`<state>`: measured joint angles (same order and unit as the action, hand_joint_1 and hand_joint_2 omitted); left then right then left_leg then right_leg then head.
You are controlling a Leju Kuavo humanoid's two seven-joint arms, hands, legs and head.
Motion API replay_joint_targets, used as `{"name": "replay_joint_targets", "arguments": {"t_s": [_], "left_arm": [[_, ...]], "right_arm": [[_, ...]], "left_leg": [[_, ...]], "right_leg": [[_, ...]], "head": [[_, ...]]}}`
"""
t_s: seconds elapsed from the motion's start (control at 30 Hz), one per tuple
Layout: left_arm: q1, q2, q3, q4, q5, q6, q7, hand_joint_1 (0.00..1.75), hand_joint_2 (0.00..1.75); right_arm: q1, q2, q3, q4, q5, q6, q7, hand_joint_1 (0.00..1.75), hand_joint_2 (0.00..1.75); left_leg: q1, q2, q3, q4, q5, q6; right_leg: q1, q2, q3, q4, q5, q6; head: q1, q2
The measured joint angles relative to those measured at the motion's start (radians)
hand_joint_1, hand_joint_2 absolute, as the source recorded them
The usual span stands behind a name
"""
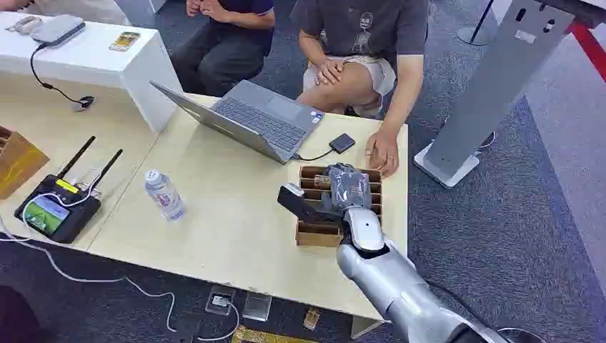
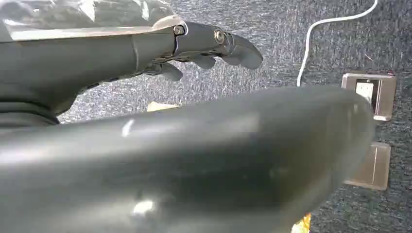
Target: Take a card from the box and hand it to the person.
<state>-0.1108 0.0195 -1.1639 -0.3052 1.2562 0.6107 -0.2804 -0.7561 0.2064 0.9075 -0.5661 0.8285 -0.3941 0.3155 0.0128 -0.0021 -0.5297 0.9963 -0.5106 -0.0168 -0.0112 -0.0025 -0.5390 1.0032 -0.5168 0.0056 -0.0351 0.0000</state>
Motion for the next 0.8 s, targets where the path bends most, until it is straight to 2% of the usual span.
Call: {"name": "replay_joint_targets", "arguments": {"t_s": [0.2, 0.3, 0.33, 0.5, 0.57, 0.8], "left_arm": [[0.0, 0.0, 0.0, 0.0, -0.002, -0.004, -0.002, 0.0, 0.0], [0.0, -0.001, 0.0, 0.0, -0.004, -0.005, -0.003, 0.0, 0.0], [0.0, -0.001, 0.0, 0.0, -0.006, -0.006, -0.003, 0.0, 0.0], [0.0, -0.001, 0.0, 0.0, -0.011, -0.006, -0.006, 0.0, 0.0], [0.0, -0.001, 0.0, 0.0, -0.014, -0.008, -0.007, 0.0, 0.0], [0.0, -0.001, -0.001, 0.0, -0.018, -0.014, -0.008, 0.0, 0.0]], "right_arm": [[0.0, 0.0, -0.001, 0.0, -0.014, -0.004, -0.015, 0.94, 1.75], [0.001, 0.0, -0.011, 0.0, -0.037, -0.006, -0.033, 1.26, 1.75], [0.001, 0.0, -0.016, 0.0, -0.039, -0.01, -0.035, 1.29, 1.75], [0.002, 0.0, -0.025, -0.001, -0.044, -0.018, -0.039, 1.33, 1.75], [0.002, 0.0, -0.026, -0.001, -0.044, -0.019, -0.042, 1.43, 1.75], [0.006, 0.0, -0.037, -0.001, -0.065, -0.032, -0.06, 1.48, 1.75]], "left_leg": [[0.0, 0.0, 0.0, 0.0, 0.0, 0.0], [0.0, 0.0, 0.0, 0.0, 0.0, 0.0], [0.0, 0.0, 0.0, 0.0, 0.0, 0.0], [0.0, 0.0, 0.0, 0.0, 0.0, 0.0], [0.0, 0.0, 0.0, 0.0, 0.0, 0.0], [0.0, 0.0, 0.0, 0.0, 0.0, 0.0]], "right_leg": [[0.0, 0.0, 0.0, 0.0, 0.0, 0.0], [0.0, 0.0, 0.0, 0.0, 0.0, 0.0], [0.0, 0.0, 0.0, 0.0, 0.0, 0.0], [0.0, 0.0, 0.0, 0.0, 0.0, 0.0], [0.0, 0.0, 0.0, 0.0, 0.0, 0.0], [0.0, 0.0, 0.0, 0.0, 0.0, 0.0]], "head": [[0.0, 0.0], [0.0, 0.0], [0.0, 0.0], [0.0, 0.0], [0.0, 0.0], [0.0, 0.0]]}}
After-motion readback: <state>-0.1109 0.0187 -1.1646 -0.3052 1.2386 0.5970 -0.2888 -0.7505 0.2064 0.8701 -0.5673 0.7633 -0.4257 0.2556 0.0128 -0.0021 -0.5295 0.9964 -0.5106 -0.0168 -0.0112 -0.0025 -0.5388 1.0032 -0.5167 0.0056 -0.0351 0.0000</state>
